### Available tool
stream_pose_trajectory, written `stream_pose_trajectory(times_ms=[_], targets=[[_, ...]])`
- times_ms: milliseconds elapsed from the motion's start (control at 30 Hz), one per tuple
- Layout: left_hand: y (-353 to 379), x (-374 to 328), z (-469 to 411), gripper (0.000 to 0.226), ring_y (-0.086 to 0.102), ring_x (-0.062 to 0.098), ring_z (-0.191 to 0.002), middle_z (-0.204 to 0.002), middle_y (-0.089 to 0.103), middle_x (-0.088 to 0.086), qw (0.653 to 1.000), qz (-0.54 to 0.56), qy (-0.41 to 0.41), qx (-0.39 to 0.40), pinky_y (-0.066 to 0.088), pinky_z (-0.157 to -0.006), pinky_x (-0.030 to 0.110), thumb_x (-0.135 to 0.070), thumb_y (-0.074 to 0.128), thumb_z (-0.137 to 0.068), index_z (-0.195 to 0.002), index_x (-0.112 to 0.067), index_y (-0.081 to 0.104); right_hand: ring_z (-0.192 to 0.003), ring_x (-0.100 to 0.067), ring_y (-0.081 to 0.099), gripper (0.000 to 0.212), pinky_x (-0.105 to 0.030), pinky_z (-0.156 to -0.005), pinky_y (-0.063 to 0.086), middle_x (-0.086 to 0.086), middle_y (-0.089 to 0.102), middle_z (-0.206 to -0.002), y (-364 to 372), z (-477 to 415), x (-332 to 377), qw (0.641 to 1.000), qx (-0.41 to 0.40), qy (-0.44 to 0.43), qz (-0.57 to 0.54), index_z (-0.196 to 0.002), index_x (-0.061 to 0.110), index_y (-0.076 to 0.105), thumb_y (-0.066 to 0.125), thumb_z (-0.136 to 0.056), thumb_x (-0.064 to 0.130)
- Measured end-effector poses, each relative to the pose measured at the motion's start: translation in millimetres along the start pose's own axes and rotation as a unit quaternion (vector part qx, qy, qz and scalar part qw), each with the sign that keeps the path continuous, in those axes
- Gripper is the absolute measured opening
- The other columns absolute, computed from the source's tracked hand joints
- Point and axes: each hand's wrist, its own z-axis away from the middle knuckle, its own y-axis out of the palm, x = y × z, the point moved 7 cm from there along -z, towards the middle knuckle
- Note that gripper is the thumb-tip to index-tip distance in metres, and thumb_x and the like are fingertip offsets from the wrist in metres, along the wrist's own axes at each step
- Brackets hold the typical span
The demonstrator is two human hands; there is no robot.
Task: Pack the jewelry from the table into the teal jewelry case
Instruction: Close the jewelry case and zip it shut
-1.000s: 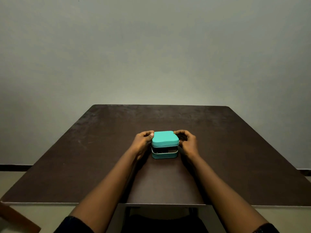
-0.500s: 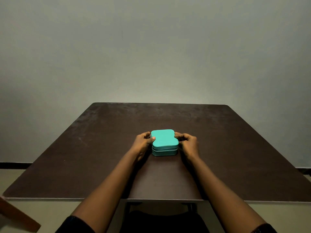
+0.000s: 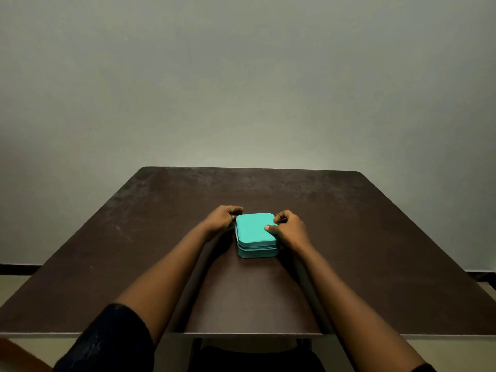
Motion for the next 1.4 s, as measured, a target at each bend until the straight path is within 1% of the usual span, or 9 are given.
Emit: stream_pose_trajectory(times_ms=[67, 167, 300, 467, 600, 700, 767, 933, 1400], targets=[[4, -6, -5, 0.048, 0.051, 0.023, -0.123, -0.131, 0.056, 0.01, 0.994, -0.078, 0.034, 0.061, 0.039, -0.104, 0.032, 0.015, 0.04, -0.088, -0.13, -0.004, 0.053, -0.093, -0.02, 0.055, 0.027, -0.03, -0.074, 0.045, -0.005, 0.056, -0.105, 7, -4, -1, 0.998, 0.051, 0.013, -0.042, -0.095, 0.014, 0.052, 0.069, -0.077, 0.005], [6, -7, -12, 0.051, 0.052, 0.022, -0.121, -0.13, 0.057, 0.008, 0.984, -0.144, 0.034, 0.101, 0.04, -0.102, 0.034, 0.015, 0.037, -0.087, -0.129, -0.009, 0.056, -0.106, -0.024, 0.056, 0.042, -0.036, -0.086, 0.049, -0.01, 0.05, -0.127, 19, -8, -2, 0.983, 0.16, 0.029, -0.088, -0.121, 0.012, 0.049, 0.06, -0.082, -0.001], [9, -1, -15, 0.041, 0.053, 0.02, -0.119, -0.128, 0.059, 0.004, 0.974, -0.175, 0.025, 0.138, 0.041, -0.102, 0.034, 0.003, 0.045, -0.092, -0.127, -0.014, 0.058, -0.113, -0.017, 0.049, 0.055, -0.029, -0.098, 0.043, -0.006, 0.048, -0.13, 18, -11, 10, 0.965, 0.255, -0.03, 0.047, -0.133, 0.012, 0.04, 0.063, -0.084, 0.008], [2, 42, -51, 0.027, 0.056, 0.015, -0.114, -0.108, 0.066, -0.017, 0.975, -0.195, 0.015, 0.105, 0.033, -0.106, 0.056, -0.038, 0.054, -0.075, -0.09, -0.059, 0.063, -0.117, -0.015, 0.043, 0.092, -0.027, -0.096, 0.043, 0.003, 0.041, -0.127, 19, -13, 4, 0.931, 0.333, -0.042, 0.141, -0.134, 0.025, 0.027, 0.083, -0.06, 0.029], [-9, 19, -27, 0.009, 0.047, 0.016, -0.116, -0.105, 0.064, -0.007, 0.983, -0.182, 0.005, 0.002, 0.012, -0.108, 0.058, -0.028, 0.058, -0.088, -0.092, -0.032, 0.065, -0.117, -0.017, 0.041, 0.091, -0.024, -0.089, 0.044, 0.001, 0.037, -0.129, 22, -15, 1, 0.927, 0.331, -0.068, 0.161, -0.132, 0.026, 0.023, 0.083, -0.064, 0.025], [-13, 13, -23, 0.009, 0.05, 0.015, -0.109, -0.101, 0.067, -0.003, 0.977, -0.203, 0.039, -0.045, 0.017, -0.1, 0.046, -0.028, 0.06, -0.088, -0.093, -0.025, 0.067, -0.12, -0.016, 0.038, 0.093, -0.023, -0.091, 0.04, 0.002, 0.033, -0.133, 21, -15, 4, 0.928, 0.311, -0.092, 0.181, -0.136, 0.025, 0.024, 0.082, -0.063, 0.027], [-18, 6, -18, 0.015, 0.042, 0.015, -0.116, -0.107, 0.066, -0.004, 0.961, -0.262, 0.067, -0.058, 0.018, -0.087, 0.038, -0.032, 0.06, -0.088, -0.098, -0.023, 0.069, -0.121, -0.016, 0.036, 0.097, -0.025, -0.094, 0.039, 0.003, 0.032, -0.136, 21, -13, 6, 0.93, 0.299, -0.1, 0.191, -0.138, 0.026, 0.025, 0.08, -0.059, 0.033], [-20, 0, -5, 0.013, 0.034, 0.016, -0.121, -0.108, 0.062, -0.008, 0.922, -0.358, 0.105, -0.108, 0.019, -0.085, 0.04, -0.035, 0.058, -0.088, -0.095, -0.025, 0.064, -0.12, -0.015, 0.037, 0.09, -0.025, -0.093, 0.039, 0.001, 0.033, -0.136, 20, -8, 7, 0.937, 0.279, -0.107, 0.181, -0.138, 0.025, 0.028, 0.081, -0.067, 0.024], [-12, 14, 44, 0.009, 0.028, 0.016, -0.123, -0.098, 0.049, -0.009, 0.959, -0.25, -0.009, -0.133, 0.02, -0.091, 0.041, -0.03, 0.057, -0.09, -0.091, -0.027, 0.065, -0.119, -0.018, 0.039, 0.087, -0.031, -0.097, 0.042, -0.003, 0.033, -0.134, 21, -7, 3, 0.958, 0.205, -0.095, 0.176, -0.136, 0.025, 0.032, 0.082, -0.065, 0.029]])
